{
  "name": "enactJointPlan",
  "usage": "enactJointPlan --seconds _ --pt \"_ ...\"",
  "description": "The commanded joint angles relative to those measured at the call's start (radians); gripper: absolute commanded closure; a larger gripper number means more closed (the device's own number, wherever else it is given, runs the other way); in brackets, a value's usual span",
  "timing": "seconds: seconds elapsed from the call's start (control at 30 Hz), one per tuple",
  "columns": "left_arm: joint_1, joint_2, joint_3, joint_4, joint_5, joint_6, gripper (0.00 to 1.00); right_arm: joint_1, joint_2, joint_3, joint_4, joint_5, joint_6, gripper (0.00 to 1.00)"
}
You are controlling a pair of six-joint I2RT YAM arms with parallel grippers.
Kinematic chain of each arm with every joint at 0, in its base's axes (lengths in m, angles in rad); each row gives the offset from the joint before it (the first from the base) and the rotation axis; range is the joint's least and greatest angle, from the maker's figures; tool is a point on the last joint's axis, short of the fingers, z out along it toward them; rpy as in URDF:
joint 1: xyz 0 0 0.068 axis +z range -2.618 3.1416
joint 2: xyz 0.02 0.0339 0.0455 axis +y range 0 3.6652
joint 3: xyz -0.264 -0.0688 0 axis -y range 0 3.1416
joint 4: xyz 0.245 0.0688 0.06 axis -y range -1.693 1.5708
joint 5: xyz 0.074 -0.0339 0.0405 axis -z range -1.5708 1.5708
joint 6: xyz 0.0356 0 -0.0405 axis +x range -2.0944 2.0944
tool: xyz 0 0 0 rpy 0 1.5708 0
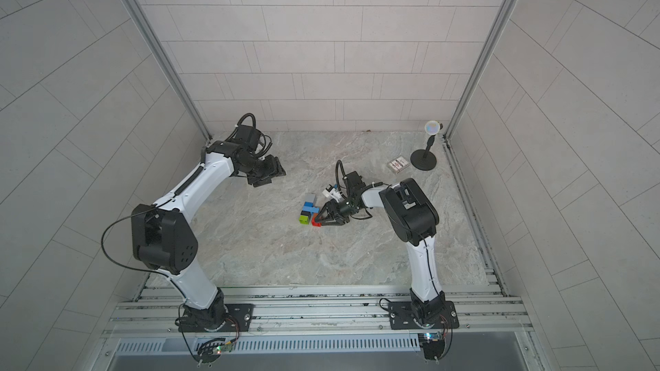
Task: Assemble the letter h with lego
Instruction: Adjust the lego brick at the center of the board, then reset both arms
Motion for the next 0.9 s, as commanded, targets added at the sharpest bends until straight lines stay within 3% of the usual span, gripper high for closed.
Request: enactJointPlan --seconds 0.0,0.13,0.2,0.43,0.47,0.53,0.57,0.67,0.73,0.87 --pt "0.006 -0.014 -0.011 0.007 -0.003 -0.005 0.33 -0.037 0.008 0.012 -0.100 0.107 -0.029 0.29" --pt "0.009 -0.013 -0.012 0.010 -0.002 -0.006 0.33 -0.064 -0.032 0.019 -0.145 0.220 -0.032 0.24" --pt "0.013 -0.022 -0.016 0.013 -0.017 -0.005 0.33 -0.077 -0.098 -0.014 -0.142 0.335 -0.023 0.22" --pt "0.017 -0.173 -0.099 0.103 -0.232 -0.026 0.27 -0.098 -0.555 -0.301 0.010 0.957 0.001 0.19" --pt "0.018 -0.218 -0.129 0.139 -0.274 -0.033 0.25 -0.101 -0.632 -0.345 0.030 1.042 0.005 0.17" --pt "0.017 -0.311 -0.216 0.229 -0.368 -0.044 0.21 -0.105 -0.745 -0.394 0.018 1.243 0.045 0.01" --pt "0.016 -0.370 -0.273 0.294 -0.420 -0.043 0.19 -0.109 -0.794 -0.413 0.005 1.322 0.055 0.00" --pt "0.015 -0.544 -0.494 0.549 -0.563 -0.026 0.00 -0.137 -0.917 -0.475 0.007 1.466 0.078 0.00" --pt "0.014 -0.631 -0.638 0.713 -0.680 -0.021 0.00 -0.161 -0.976 -0.524 0.056 1.502 0.079 0.00" --pt "0.012 -0.731 -0.805 0.916 -0.896 0.139 0.00 -0.198 -1.103 -0.608 0.084 1.696 0.037 0.00"
